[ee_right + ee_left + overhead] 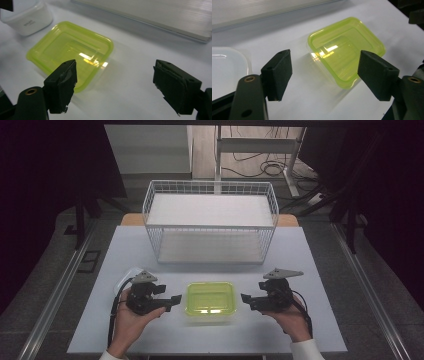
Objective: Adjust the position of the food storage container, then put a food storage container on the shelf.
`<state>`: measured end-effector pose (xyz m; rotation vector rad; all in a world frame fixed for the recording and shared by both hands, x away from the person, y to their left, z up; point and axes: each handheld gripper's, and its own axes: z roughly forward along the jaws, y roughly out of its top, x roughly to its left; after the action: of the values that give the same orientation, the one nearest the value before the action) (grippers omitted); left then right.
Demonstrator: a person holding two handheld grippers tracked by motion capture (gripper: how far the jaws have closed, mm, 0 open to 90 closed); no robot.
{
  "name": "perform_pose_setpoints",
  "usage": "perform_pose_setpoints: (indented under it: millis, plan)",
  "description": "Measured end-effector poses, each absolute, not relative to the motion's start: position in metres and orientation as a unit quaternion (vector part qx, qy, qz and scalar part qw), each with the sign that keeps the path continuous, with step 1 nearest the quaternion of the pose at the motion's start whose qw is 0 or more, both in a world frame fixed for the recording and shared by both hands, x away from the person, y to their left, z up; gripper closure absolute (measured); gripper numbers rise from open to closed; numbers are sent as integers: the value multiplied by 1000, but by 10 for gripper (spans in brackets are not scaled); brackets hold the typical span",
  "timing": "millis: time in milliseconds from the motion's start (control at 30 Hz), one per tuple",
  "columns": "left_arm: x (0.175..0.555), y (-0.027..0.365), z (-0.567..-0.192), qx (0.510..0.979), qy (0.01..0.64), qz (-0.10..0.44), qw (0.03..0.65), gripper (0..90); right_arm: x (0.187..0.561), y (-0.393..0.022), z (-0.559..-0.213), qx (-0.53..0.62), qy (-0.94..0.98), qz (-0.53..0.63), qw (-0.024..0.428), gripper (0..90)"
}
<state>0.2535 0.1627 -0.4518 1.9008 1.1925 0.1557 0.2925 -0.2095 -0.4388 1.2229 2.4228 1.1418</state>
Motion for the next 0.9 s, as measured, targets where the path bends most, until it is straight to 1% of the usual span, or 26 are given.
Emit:
perform_pose_setpoints:
  millis: [67, 100, 233, 267, 333, 467, 567, 667, 733, 900]
  plan:
    - [255, 163, -451, 758, 481, 59, 436, 246, 292, -208, -438, 412, 820, 387, 89, 195]
    - [256, 163, -451, 757, 484, 59, 435, 222, 292, -208, -441, 410, 818, 395, 81, 198]
    - [258, 163, -455, 754, 494, 53, 430, 213, 293, -209, -447, 405, 825, 387, 75, 203]
    - [260, 163, -458, 749, 499, 38, 435, 213, 294, -210, -450, 406, 825, 387, 69, 205]
    - [261, 164, -460, 746, 501, 34, 437, 213, 295, -210, -451, 408, 824, 387, 66, 206]
    - [262, 162, -463, 737, 513, 19, 440, 236, 298, -209, -456, 417, 819, 390, 50, 233]
    - [262, 161, -463, 737, 512, 11, 440, 244, 299, -208, -457, 421, 817, 392, 50, 255]
    - [263, 161, -465, 738, 512, -10, 439, 256, 300, -205, -457, 426, 815, 390, 46, 275]
    - [264, 162, -465, 738, 516, -13, 434, 267, 302, -202, -458, 429, 815, 388, 35, 294]
    - [267, 159, -467, 742, 516, -22, 428, 278, 304, -198, -461, 430, 816, 384, 26, 310]
